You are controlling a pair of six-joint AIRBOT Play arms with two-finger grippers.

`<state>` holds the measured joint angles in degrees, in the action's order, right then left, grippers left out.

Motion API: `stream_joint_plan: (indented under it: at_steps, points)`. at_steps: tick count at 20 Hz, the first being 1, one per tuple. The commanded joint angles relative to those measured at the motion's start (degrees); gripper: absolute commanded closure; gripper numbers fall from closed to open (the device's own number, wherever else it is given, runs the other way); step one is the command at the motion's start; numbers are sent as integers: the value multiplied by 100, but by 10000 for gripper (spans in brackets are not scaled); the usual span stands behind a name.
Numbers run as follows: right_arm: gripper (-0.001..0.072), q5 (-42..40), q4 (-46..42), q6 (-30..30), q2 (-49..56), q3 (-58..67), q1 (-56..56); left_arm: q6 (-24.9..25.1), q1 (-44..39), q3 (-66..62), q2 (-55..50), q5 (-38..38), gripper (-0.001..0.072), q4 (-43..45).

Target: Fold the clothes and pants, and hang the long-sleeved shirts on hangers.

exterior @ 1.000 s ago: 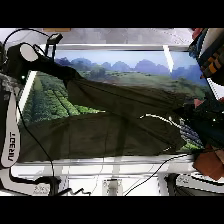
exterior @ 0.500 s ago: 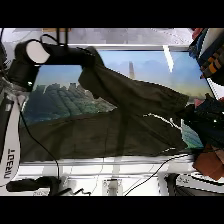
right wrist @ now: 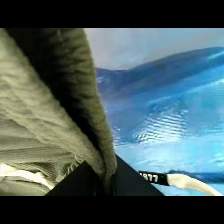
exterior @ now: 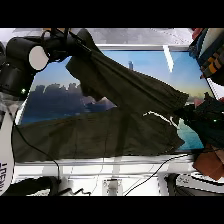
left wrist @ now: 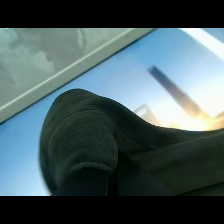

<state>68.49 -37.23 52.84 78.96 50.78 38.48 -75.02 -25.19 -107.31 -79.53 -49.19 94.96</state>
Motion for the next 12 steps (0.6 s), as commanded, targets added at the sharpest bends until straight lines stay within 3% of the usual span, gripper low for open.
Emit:
stream_joint_plan:
  at_steps: [1,5,12]
  points:
    - [672,-44,-55,0,-2,4,2,-595,-254,9,-13,-332,683,-686]
    - [672,-46,-55,0,-2,4,2,-855,-894,15,-564,-1287,682,-2328]
    - [672,-52,-55,2,-2,4,2,-509,-2328,15,-2157,-1137,682,-2505]
